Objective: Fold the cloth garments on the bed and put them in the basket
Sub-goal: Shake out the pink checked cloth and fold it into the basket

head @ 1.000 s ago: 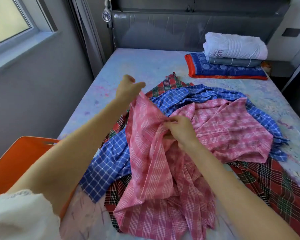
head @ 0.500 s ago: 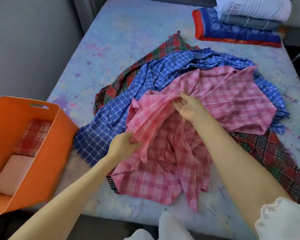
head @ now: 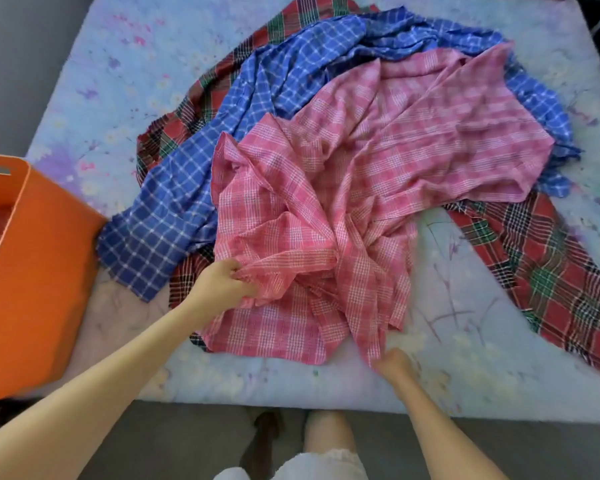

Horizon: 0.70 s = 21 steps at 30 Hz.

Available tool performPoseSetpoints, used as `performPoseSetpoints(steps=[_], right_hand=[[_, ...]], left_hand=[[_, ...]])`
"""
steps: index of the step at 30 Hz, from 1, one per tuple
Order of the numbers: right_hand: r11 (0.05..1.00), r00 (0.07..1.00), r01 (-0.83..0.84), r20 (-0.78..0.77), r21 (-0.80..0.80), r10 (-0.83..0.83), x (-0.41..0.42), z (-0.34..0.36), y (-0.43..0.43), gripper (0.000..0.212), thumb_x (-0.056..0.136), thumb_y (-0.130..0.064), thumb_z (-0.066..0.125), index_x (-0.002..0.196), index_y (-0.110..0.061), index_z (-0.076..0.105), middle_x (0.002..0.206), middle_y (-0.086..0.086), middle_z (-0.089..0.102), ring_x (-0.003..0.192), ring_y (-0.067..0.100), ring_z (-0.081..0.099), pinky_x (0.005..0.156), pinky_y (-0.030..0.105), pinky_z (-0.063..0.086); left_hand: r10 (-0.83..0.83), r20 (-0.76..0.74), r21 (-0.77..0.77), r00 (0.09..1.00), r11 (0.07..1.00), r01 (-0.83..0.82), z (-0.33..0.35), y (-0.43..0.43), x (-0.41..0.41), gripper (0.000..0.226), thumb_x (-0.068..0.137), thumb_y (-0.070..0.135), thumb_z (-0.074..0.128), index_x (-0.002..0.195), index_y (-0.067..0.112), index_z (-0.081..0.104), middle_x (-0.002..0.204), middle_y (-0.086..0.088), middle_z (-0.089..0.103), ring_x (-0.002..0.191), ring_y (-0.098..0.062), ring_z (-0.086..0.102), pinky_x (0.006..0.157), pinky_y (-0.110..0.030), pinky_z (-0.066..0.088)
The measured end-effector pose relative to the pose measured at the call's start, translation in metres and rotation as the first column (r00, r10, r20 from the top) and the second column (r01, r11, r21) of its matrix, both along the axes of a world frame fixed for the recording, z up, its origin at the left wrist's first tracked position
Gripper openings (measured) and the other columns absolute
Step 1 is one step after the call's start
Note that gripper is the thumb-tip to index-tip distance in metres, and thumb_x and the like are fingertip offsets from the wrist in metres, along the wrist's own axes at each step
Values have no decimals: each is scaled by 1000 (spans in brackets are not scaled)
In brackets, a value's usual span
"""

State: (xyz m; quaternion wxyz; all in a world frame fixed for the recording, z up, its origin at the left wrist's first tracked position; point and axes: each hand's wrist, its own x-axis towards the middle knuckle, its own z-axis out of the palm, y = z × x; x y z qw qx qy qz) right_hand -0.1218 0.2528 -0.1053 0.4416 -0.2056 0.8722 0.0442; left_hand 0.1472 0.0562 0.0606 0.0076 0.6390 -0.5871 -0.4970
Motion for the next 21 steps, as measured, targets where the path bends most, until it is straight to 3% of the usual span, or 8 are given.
performPoseSetpoints(steps=[2, 5, 6, 9, 11, 14, 16, 21], right_hand=[[999, 999, 7, -33, -46, -8, 15, -8, 4, 41, 88, -39, 57, 105, -4, 67, 111, 21, 66, 104, 34, 62, 84, 33, 50], [990, 977, 9, -209, -144, -39, 26, -12, 4, 60, 93, -54, 36, 91, -5, 71, 95, 21, 70, 92, 38, 66, 78, 37, 52], [986, 973, -5, -230, -165, -33, 30, -4, 3, 52, 94, -48, 40, 95, -4, 70, 99, 21, 69, 96, 38, 64, 80, 37, 50], [922, 964, -98, -265, -376, -5, 28, 20, -4, 13, 87, -12, 56, 88, -3, 65, 90, 17, 68, 88, 36, 62, 67, 35, 42], [824, 964, -126, -263, -553, -29, 22, 49, -9, 13, 85, -4, 55, 73, -9, 54, 68, 7, 58, 66, 29, 55, 54, 31, 30], [678, 984, -145, -178, -721, 21, 10, 115, -25, 13, 90, -8, 56, 79, -10, 50, 61, -3, 48, 54, 9, 44, 49, 23, 31], [581, 992, -120, -118, -805, 41, -2, 168, -41, 7, 90, -10, 59, 84, -9, 55, 63, -2, 52, 55, 8, 45, 52, 23, 33], [487, 976, 128, 198, -864, 96, -6, 278, -85, 10, 86, -11, 65, 79, -18, 65, 71, -4, 61, 61, 2, 53, 58, 9, 42]], left_hand=[[15, -42, 79, 999, 997, -12, 4, -1, -5, 15, 72, 7, 75, 83, 8, 65, 76, -7, 65, 65, -18, 58, 59, -25, 46], [14, -118, 172, 993, 985, 7, 7, -2, -10, 17, 72, -2, 74, 84, 8, 68, 80, -9, 68, 70, -20, 63, 67, -31, 52], [16, -140, 187, 990, 982, 11, 9, 1, -12, 17, 74, -3, 72, 87, 7, 68, 83, -12, 69, 72, -21, 63, 70, -32, 52], [-169, 7, -82, 986, 982, 169, 14, 6, -12, 10, 87, 12, 64, 92, 4, 65, 87, -20, 66, 70, -21, 55, 65, -27, 43], [-228, 148, -261, 962, 930, 260, 26, 9, -14, 15, 93, 20, 55, 99, 8, 63, 84, -16, 65, 65, -19, 53, 59, -24, 38], [-184, 212, -311, 960, 918, 244, 54, 7, -19, 19, 96, 14, 47, 114, 11, 55, 80, -10, 64, 53, -15, 49, 50, -26, 37], [-158, 225, -290, 961, 931, 221, 79, 1, -25, 19, 97, 16, 47, 114, 8, 48, 75, -7, 58, 48, -16, 46, 43, -25, 34], [-149, 100, -272, 984, 947, 171, 158, -17, -37, 55, 77, 34, 75, 119, 7, 52, 75, -1, 58, 50, -8, 54, 44, -18, 38]])
